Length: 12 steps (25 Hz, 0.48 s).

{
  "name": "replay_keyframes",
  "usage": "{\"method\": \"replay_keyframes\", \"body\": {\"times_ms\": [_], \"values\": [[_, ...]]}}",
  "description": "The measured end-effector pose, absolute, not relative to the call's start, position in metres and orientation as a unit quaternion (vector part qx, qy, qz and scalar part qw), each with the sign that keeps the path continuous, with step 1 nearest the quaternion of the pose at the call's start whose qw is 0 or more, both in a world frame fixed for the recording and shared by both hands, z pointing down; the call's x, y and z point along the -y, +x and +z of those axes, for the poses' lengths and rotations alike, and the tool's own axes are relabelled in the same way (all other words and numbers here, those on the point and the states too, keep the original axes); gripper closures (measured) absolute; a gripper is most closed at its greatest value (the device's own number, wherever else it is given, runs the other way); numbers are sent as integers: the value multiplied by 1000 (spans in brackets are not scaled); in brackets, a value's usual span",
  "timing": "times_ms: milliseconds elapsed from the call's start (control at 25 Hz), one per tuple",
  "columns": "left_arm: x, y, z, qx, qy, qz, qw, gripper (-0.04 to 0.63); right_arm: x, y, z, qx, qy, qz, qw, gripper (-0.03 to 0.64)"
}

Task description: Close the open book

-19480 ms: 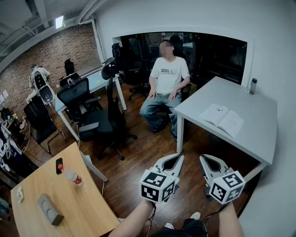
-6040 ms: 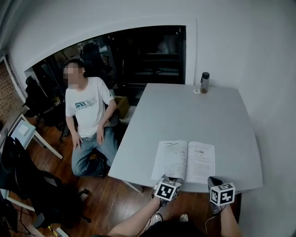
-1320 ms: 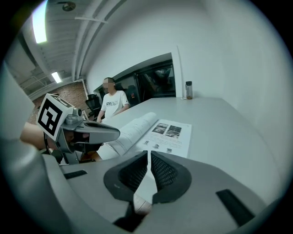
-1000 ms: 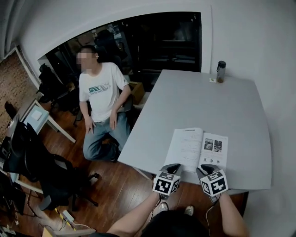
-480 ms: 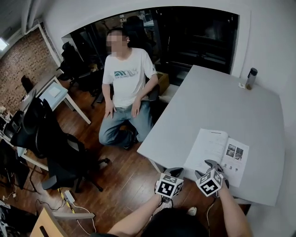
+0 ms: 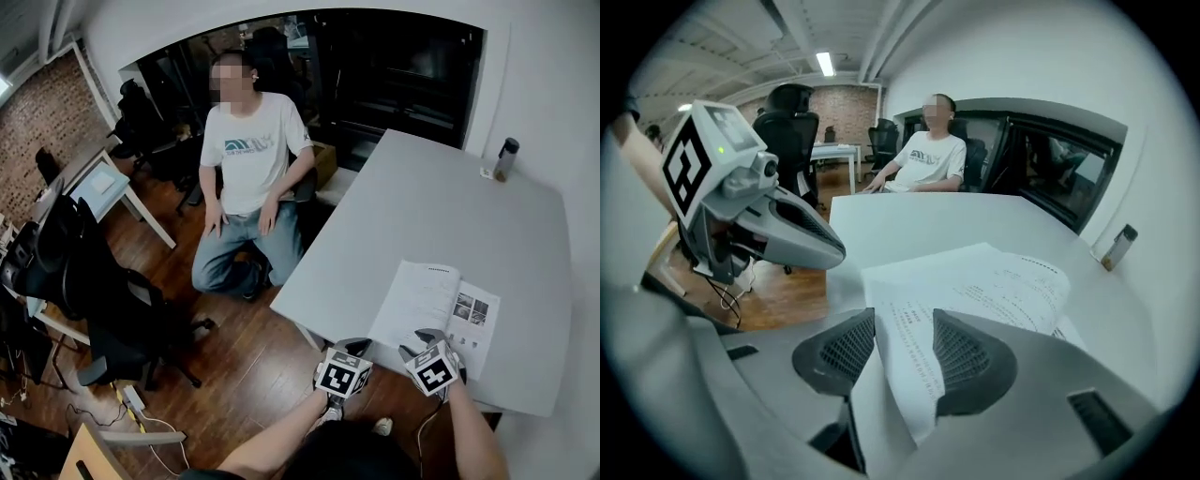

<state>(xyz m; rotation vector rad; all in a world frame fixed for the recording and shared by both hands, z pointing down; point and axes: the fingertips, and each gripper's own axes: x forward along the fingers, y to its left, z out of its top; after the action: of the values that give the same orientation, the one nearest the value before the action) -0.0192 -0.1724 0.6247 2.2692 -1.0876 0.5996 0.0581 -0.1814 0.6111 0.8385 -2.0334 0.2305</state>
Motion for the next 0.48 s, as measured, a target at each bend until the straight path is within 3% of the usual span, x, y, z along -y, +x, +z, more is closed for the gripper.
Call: {"method": "replay_keyframes", "body": {"times_ms": [280,480], "values": [[184,20,618,369,864,222,260,591,178,84,593,818,407,141,381,575],[189,53,612,339,881,219,248,591,179,106,572,811,453,155,335,607]]}}
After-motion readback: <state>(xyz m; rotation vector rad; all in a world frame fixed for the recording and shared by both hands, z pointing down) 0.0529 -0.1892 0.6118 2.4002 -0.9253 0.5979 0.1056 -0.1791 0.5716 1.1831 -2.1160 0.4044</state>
